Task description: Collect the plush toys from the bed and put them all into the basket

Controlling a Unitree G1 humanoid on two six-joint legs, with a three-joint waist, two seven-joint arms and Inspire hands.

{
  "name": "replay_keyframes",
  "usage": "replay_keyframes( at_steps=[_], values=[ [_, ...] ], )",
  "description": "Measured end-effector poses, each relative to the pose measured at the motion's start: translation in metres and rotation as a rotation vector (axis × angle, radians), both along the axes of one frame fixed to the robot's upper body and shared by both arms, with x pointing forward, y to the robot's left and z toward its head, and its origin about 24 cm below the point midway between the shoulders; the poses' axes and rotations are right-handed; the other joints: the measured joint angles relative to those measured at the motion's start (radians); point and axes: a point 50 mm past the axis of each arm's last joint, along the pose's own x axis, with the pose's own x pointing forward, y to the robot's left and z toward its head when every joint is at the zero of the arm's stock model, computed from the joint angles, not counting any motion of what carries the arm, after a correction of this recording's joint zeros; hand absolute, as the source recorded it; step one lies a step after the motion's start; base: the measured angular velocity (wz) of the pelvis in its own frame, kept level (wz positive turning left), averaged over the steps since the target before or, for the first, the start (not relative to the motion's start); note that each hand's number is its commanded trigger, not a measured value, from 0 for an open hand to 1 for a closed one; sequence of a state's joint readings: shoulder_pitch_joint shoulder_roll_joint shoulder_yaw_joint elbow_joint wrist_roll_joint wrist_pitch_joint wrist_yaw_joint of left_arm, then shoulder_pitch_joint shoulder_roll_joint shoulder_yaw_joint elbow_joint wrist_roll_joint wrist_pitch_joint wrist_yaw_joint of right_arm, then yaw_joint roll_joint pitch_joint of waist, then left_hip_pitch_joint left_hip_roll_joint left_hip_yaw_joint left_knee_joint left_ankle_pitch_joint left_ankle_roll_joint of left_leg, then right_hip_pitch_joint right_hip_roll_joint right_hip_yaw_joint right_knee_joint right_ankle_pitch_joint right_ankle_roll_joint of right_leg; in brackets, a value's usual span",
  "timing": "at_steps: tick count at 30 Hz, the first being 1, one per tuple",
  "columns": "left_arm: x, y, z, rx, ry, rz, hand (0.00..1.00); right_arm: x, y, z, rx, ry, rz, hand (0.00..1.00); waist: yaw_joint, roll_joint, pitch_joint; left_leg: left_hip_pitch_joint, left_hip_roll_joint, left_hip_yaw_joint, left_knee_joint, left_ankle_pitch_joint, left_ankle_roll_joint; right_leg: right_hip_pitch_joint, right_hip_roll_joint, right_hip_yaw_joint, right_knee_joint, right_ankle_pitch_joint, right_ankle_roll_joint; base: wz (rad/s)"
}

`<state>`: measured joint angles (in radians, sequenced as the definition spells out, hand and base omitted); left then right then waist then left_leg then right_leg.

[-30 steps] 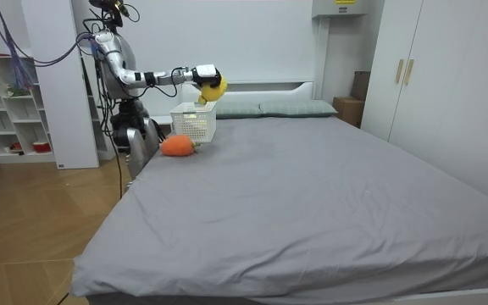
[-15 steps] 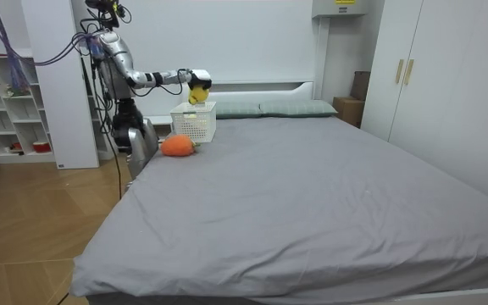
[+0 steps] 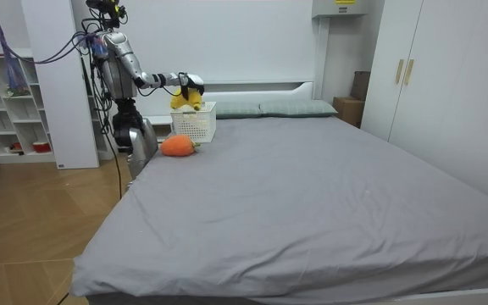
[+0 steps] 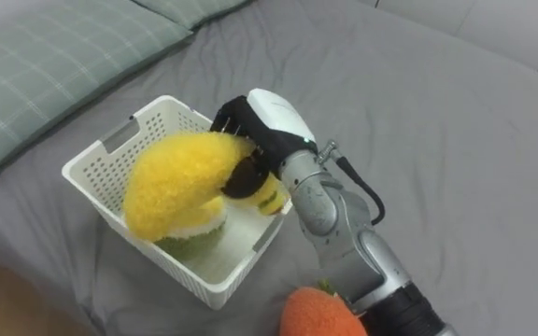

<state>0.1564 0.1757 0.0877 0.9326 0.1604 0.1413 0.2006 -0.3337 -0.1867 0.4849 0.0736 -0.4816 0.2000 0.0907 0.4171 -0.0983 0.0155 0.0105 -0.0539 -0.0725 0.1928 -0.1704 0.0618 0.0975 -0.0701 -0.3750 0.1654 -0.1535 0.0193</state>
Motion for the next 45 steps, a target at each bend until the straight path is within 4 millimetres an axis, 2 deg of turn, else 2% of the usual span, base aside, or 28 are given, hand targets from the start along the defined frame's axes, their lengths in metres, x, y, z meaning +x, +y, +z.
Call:
replay_keyframes(
  at_steps=[2, 3, 6, 24, 34, 39, 45],
  values=[
    [0.005, 0.001, 0.001, 0.001, -0.011, 0.007, 0.0, -0.001, 0.003, -0.001, 0.002, 0.007, 0.006, 0.0, 0.002, -0.01, 0.0075, -0.007, -0.003, -0.014, 0.004, 0.0, 0.0, -0.001, -0.001, -0.011, -0.001, 0.0, 0.0, 0.15],
    [0.006, 0.001, 0.001, 0.002, -0.014, 0.007, 0.0, -0.001, 0.004, -0.001, 0.005, 0.008, 0.005, 0.0, 0.004, -0.012, 0.0088, -0.009, -0.003, -0.015, 0.005, 0.0, 0.0, -0.001, -0.001, -0.011, -0.001, 0.0, 0.0, 0.09],
    [0.007, 0.0, 0.001, 0.001, -0.015, 0.006, 0.0, 0.0, 0.008, -0.004, 0.01, 0.026, 0.006, 0.0, 0.006, -0.022, 0.0064, -0.02, -0.005, -0.017, 0.011, 0.0, 0.0, -0.009, -0.002, -0.012, 0.0, 0.0, 0.0, 0.01],
    [0.007, 0.002, 0.002, 0.011, 0.0, 0.012, 0.0, 0.0, 0.007, -0.007, -0.001, 0.053, 0.007, 0.0, -0.003, -0.019, 0.0067, -0.023, -0.007, -0.017, 0.013, 0.0, 0.001, -0.011, -0.004, -0.013, 0.0, 0.0, 0.0, 0.0],
    [0.007, 0.001, 0.002, 0.007, 0.002, 0.008, 0.0, 0.002, 0.004, -0.006, 0.074, 0.088, -0.002, 0.0, -0.011, -0.008, 0.0046, -0.022, -0.007, -0.016, 0.012, 0.001, 0.001, -0.011, -0.004, -0.009, 0.0, 0.0, 0.0, 0.0],
    [0.005, 0.001, 0.001, 0.004, 0.002, 0.028, 0.0, 0.006, -0.005, -0.002, 0.136, 0.095, -0.029, 0.0, -0.011, -0.003, 0.0051, -0.018, -0.006, -0.013, 0.013, 0.002, 0.002, -0.011, -0.004, -0.009, 0.0, 0.0, 0.0, 0.0],
    [0.0, -0.001, 0.0, -0.003, 0.011, 0.034, 0.0, 0.01, -0.02, 0.002, 0.134, 0.057, -0.064, 0.0, -0.033, 0.014, 0.0028, -0.017, -0.005, -0.002, 0.012, 0.002, 0.002, -0.013, -0.008, 0.01, 0.003, 0.0, 0.0, -0.05]
  ],
)
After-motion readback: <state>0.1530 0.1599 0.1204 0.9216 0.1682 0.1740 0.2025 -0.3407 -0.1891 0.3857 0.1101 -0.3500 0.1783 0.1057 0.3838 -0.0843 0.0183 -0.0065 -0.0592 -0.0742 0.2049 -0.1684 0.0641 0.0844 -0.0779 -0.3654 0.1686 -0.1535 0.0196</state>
